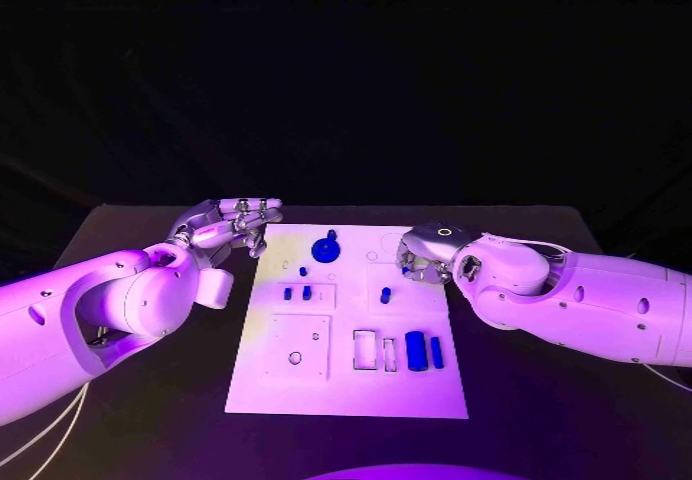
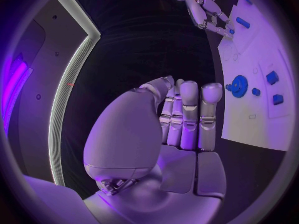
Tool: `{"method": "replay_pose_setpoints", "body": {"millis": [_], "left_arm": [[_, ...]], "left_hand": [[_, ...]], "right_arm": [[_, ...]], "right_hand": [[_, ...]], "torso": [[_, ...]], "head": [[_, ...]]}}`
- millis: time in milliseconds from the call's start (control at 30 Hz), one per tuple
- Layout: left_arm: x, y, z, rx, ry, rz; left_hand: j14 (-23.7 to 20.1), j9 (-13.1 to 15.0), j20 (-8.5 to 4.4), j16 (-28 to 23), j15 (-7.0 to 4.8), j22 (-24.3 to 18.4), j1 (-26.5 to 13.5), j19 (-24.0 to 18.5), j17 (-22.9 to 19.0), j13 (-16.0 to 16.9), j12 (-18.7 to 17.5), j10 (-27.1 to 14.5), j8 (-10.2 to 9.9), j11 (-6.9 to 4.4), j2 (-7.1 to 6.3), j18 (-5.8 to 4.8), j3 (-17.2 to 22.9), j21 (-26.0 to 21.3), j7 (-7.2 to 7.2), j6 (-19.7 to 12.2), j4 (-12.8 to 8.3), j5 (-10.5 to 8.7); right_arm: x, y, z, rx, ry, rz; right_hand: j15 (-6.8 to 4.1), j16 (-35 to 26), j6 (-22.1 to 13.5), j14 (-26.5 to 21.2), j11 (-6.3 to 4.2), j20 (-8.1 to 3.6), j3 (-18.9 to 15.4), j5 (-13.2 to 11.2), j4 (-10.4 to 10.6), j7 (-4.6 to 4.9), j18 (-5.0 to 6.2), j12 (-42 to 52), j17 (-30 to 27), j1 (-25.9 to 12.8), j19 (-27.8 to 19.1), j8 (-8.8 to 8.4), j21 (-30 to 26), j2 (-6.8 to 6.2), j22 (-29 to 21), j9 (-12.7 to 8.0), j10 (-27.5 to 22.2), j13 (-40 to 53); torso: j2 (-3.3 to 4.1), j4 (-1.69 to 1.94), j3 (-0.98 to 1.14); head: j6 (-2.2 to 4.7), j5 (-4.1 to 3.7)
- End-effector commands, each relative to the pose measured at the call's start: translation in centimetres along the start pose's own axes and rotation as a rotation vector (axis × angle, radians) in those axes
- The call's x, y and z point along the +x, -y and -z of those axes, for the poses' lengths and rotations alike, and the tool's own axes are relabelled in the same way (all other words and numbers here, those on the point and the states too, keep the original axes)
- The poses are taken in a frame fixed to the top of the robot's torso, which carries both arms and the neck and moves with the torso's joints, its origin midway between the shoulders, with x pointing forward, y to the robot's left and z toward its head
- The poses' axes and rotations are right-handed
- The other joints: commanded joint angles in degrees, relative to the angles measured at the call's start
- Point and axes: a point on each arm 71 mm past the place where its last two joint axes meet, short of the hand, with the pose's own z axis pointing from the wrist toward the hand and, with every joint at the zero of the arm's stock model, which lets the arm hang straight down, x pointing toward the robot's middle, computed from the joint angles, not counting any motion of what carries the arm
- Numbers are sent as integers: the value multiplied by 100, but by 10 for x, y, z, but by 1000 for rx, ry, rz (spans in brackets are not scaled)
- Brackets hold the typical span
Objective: Assemble the parts on the task board
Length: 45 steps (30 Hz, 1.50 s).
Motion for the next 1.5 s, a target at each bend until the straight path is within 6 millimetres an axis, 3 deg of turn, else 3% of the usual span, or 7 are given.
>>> {"method": "replay_pose_setpoints", "body": {"millis": [33, 900, 1500], "left_arm": [[2, 1, 0, 3, -20, 10], [1, 0, 1, -10, -12, -2], [0, -1, 0, -15, -11, -3]], "left_hand": [[-53, -8, 10, -25, -3, -4, 15, -37, -5, 9, 30, -36, -32, 7, 47, 52, -18, -20, 14, -16, -28, 22], [-59, -15, 14, -31, 5, -26, 30, -42, -20, 19, 40, -67, -39, 20, 57, 56, -29, -49, 29, -37, -46, 16], [-61, -20, 19, -30, 13, -41, 20, -43, -24, 28, 52, -87, -39, 29, 67, 58, -45, -70, 39, -46, -44, 12]], "right_arm": [[4, -2, 0, -10, -27, 20], [14, -6, -3, 7, -71, 41], [-5, -8, 4, -25, 86, -30]], "right_hand": [[-39, 34, 56, 351, -12, -9, 57, 8, -3, -20, -122, -26, 277, -8, 55, 8, 38, -55, 704, 7, 42, -9], [-47, 49, 162, 349, -17, -25, 482, 13, -95, -37, -130, -140, 275, -104, 63, -5, 77, -170, 763, 28, 95, -93], [-64, 53, 219, 346, -31, -23, 793, 66, -195, -42, -151, -191, 266, -188, 103, -8, 187, -251, 833, 49, 177, -135]], "torso": [[1, -3, -4], [-11, 2, -11], [-10, 8, -7]], "head": [[-20, -9], [-36, -15], [-6, -27]]}}
